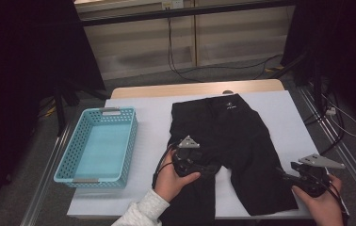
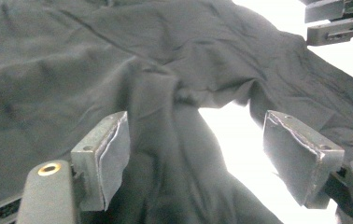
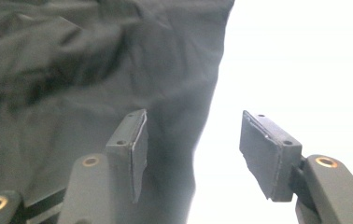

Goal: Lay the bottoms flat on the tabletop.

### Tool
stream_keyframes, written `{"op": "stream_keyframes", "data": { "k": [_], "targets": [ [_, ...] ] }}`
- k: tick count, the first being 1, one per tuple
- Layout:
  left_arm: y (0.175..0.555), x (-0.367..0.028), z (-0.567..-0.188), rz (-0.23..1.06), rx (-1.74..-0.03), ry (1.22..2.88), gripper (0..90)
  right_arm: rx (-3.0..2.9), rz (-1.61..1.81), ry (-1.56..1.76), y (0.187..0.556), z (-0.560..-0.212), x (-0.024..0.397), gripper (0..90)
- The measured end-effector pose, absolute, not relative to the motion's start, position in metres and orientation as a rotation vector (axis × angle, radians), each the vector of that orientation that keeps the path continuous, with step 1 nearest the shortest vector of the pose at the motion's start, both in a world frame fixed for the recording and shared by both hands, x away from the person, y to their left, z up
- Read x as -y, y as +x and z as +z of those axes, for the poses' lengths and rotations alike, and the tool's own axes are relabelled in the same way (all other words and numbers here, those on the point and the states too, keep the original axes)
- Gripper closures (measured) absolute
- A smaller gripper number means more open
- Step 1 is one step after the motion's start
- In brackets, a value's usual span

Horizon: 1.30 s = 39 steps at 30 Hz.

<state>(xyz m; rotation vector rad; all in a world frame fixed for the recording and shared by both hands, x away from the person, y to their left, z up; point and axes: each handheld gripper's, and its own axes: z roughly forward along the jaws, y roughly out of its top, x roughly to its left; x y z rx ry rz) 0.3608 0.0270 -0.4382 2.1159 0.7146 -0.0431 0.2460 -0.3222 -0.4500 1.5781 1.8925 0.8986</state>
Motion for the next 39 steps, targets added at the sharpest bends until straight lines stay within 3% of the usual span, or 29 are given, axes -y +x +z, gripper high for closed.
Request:
{"op": "stream_keyframes", "data": {
  "k": [18, 31, 33, 35, 38, 39],
  "targets": [
    [0.357, 0.004, -0.444, -0.038, -0.622, 2.120, 25.9, -1.827, 0.840, 1.645, 0.225, -0.456, 0.347, 40.7],
    [0.362, -0.003, -0.440, -0.017, -0.632, 2.121, 26.4, -1.934, 0.857, 1.570, 0.233, -0.465, 0.322, 41.7],
    [0.362, -0.005, -0.440, -0.016, -0.636, 2.121, 26.4, -1.950, 0.854, 1.544, 0.236, -0.465, 0.314, 50.7],
    [0.362, -0.005, -0.439, -0.015, -0.638, 2.118, 26.4, -1.992, 0.889, 1.517, 0.238, -0.464, 0.308, 71.8],
    [0.363, -0.006, -0.439, -0.014, -0.637, 2.122, 26.4, -2.026, 0.907, 1.496, 0.243, -0.463, 0.303, 89.1],
    [0.363, -0.006, -0.439, -0.012, -0.640, 2.116, 26.4, -2.015, 0.918, 1.490, 0.243, -0.460, 0.302, 89.7]
  ]
}}
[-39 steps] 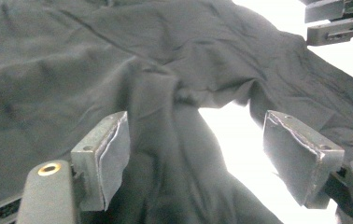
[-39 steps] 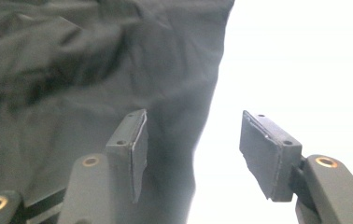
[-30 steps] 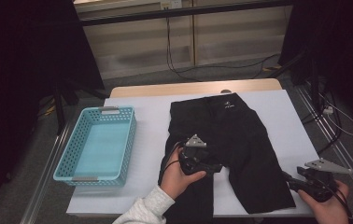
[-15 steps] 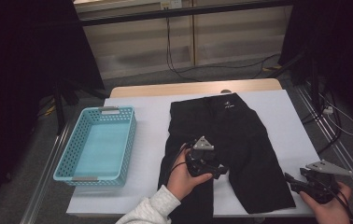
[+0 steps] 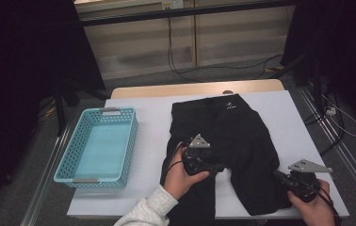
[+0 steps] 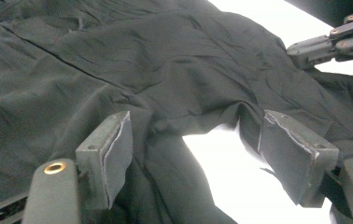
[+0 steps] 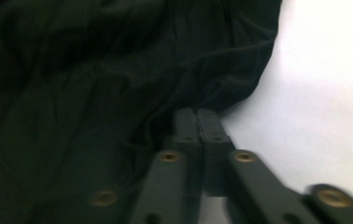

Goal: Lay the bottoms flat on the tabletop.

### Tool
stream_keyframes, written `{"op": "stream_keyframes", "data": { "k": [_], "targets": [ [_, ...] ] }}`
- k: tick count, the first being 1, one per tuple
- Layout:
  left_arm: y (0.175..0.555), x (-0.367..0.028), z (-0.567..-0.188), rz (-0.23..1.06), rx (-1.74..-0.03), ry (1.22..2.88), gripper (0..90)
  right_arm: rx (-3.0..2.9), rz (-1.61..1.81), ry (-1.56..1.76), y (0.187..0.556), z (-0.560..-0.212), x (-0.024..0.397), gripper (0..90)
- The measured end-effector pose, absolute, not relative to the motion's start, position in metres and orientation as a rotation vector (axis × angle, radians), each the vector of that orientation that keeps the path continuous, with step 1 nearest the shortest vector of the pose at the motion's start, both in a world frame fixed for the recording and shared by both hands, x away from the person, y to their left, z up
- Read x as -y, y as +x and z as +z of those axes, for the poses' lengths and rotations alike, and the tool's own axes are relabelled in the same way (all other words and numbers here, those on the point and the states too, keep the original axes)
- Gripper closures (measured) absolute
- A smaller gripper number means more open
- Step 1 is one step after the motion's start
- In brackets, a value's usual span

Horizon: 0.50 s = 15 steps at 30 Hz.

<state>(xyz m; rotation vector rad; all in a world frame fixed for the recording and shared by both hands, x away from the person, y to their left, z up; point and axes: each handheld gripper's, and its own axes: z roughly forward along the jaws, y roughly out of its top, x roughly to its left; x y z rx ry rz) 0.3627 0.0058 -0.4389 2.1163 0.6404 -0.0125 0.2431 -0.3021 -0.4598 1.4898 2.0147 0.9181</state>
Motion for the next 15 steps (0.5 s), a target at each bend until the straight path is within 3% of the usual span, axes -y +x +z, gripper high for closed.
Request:
{"op": "stream_keyframes", "data": {
  "k": [6, 11, 15],
  "targets": [
    [0.365, -0.012, -0.435, -0.004, -0.651, 2.102, 26.3, -2.009, 0.971, 1.448, 0.238, -0.440, 0.299, 90.0],
    [0.367, -0.020, -0.431, 0.013, -0.662, 2.101, 25.9, -1.940, 0.945, 1.518, 0.226, -0.439, 0.324, 89.6],
    [0.367, -0.023, -0.429, 0.020, -0.670, 2.090, 25.7, -1.901, 0.906, 1.599, 0.221, -0.447, 0.343, 80.2]
  ]
}}
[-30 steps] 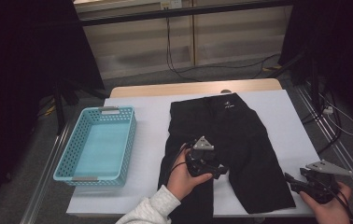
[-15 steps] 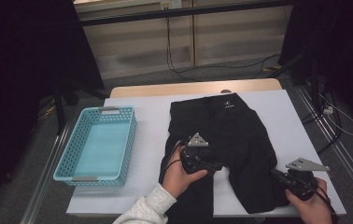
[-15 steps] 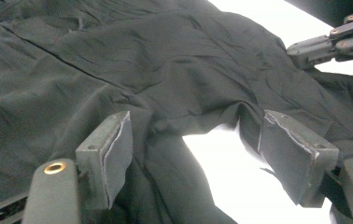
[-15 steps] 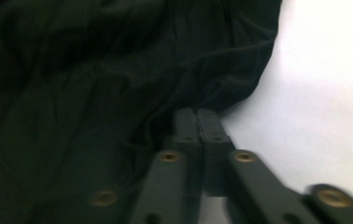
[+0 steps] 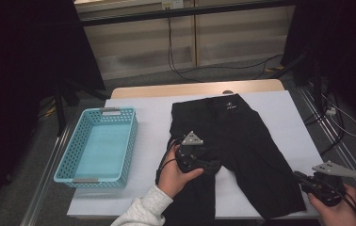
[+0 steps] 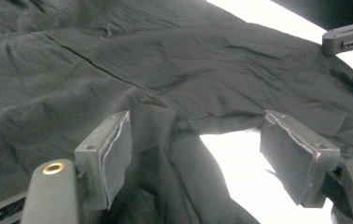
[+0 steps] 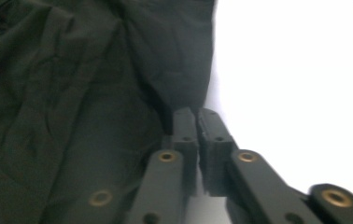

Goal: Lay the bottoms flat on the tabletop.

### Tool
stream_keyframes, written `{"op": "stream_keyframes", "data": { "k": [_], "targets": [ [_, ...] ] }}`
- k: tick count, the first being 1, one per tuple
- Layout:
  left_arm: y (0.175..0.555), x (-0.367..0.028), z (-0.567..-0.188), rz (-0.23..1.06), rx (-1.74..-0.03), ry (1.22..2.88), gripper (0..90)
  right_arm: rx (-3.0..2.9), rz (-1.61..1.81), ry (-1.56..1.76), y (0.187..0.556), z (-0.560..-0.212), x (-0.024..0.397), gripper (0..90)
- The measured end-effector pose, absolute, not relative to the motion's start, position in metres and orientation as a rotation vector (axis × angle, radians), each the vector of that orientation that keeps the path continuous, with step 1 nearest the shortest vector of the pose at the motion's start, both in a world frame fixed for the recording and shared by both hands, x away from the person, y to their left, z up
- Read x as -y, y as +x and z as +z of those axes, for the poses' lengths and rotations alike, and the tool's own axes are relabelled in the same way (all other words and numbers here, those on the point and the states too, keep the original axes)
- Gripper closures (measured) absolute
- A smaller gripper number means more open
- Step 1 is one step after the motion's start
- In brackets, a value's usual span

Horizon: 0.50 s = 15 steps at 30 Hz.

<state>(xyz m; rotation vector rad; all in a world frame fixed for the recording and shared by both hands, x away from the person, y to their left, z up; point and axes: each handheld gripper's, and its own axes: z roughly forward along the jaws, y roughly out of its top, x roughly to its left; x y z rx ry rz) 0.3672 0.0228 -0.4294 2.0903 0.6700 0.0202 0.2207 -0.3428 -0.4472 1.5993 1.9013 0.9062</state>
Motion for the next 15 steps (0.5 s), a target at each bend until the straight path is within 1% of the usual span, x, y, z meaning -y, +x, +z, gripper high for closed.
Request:
{"op": "stream_keyframes", "data": {
  "k": [3, 8, 10, 11, 12, 13, 14, 15],
  "targets": [
    [0.368, -0.024, -0.429, 0.022, -0.676, 2.088, 25.6, -1.899, 0.887, 1.604, 0.221, -0.446, 0.345, 78.4],
    [0.370, -0.026, -0.431, 0.017, -0.685, 2.095, 25.2, -1.884, 0.865, 1.595, 0.228, -0.449, 0.343, 65.2],
    [0.371, -0.028, -0.430, 0.024, -0.689, 2.094, 25.0, -1.912, 0.862, 1.592, 0.232, -0.454, 0.340, 63.9],
    [0.372, -0.029, -0.429, 0.026, -0.691, 2.096, 24.8, -1.935, 0.846, 1.591, 0.233, -0.458, 0.338, 65.3],
    [0.372, -0.031, -0.429, 0.026, -0.697, 2.091, 24.5, -1.943, 0.837, 1.601, 0.235, -0.461, 0.337, 71.0],
    [0.372, -0.032, -0.428, 0.030, -0.700, 2.086, 24.5, -1.941, 0.866, 1.598, 0.234, -0.462, 0.337, 82.4],
    [0.373, -0.033, -0.428, 0.031, -0.704, 2.085, 24.3, -1.969, 0.894, 1.611, 0.234, -0.461, 0.337, 88.4],
    [0.373, -0.034, -0.428, 0.033, -0.708, 2.083, 24.3, -1.972, 0.900, 1.621, 0.234, -0.460, 0.336, 89.6]
  ]
}}
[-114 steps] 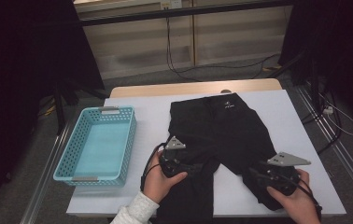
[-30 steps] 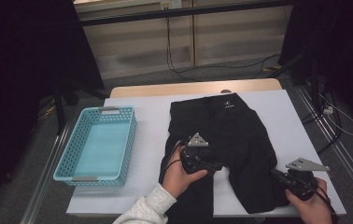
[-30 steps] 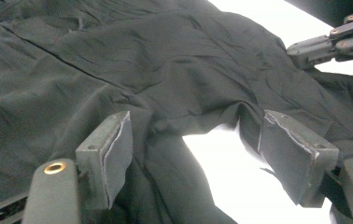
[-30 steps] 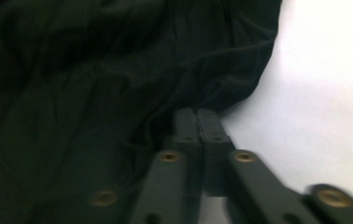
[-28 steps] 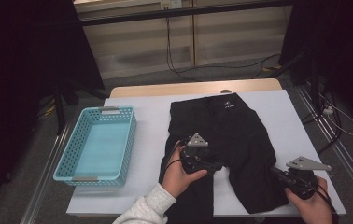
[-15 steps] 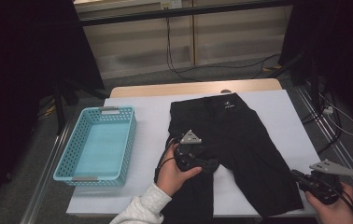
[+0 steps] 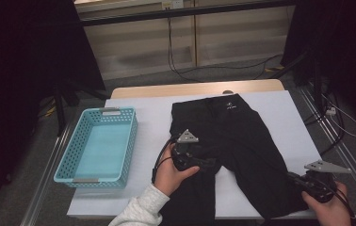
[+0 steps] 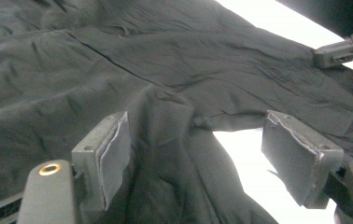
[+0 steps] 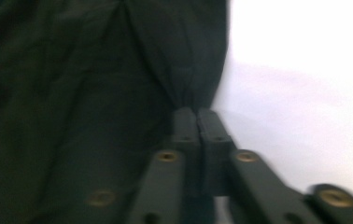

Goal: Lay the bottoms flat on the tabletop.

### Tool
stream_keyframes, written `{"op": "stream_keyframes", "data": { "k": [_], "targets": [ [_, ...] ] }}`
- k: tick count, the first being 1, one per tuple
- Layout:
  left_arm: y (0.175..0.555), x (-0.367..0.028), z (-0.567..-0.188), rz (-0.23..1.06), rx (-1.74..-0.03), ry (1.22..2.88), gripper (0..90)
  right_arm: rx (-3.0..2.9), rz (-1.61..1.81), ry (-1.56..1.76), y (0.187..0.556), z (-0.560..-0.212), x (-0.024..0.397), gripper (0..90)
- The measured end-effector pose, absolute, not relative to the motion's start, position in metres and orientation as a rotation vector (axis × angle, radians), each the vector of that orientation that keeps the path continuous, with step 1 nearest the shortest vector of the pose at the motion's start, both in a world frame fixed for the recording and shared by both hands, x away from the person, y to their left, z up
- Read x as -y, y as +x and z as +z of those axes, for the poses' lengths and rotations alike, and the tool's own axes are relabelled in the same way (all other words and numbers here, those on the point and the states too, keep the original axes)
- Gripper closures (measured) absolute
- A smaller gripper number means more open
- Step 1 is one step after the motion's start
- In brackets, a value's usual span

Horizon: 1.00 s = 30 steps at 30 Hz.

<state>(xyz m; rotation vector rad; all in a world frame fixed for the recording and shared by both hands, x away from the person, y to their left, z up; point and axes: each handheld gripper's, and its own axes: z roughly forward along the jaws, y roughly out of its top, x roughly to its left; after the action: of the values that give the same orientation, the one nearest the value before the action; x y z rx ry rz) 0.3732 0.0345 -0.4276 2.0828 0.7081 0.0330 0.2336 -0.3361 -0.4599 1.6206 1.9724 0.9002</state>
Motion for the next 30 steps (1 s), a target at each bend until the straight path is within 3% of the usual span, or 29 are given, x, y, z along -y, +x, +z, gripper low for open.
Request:
{"op": "stream_keyframes", "data": {
  "k": [6, 8, 12, 16, 30],
  "targets": [
    [0.377, -0.045, -0.424, 0.038, -0.733, 2.071, 24.2, -2.030, 0.881, 1.630, 0.222, -0.456, 0.338, 88.0],
    [0.378, -0.048, -0.424, 0.043, -0.743, 2.075, 23.7, -2.020, 0.880, 1.609, 0.223, -0.454, 0.338, 76.0],
    [0.381, -0.056, -0.424, 0.041, -0.767, 2.076, 22.8, -1.954, 0.926, 1.585, 0.235, -0.449, 0.336, 63.2],
    [0.382, -0.066, -0.424, 0.053, -0.807, 2.069, 21.8, -1.901, 0.958, 1.565, 0.256, -0.443, 0.337, 57.2],
    [0.389, -0.106, -0.428, 0.119, -0.943, 2.047, 20.5, -1.931, 0.947, 1.594, 0.328, -0.462, 0.330, 54.3]
  ]
}}
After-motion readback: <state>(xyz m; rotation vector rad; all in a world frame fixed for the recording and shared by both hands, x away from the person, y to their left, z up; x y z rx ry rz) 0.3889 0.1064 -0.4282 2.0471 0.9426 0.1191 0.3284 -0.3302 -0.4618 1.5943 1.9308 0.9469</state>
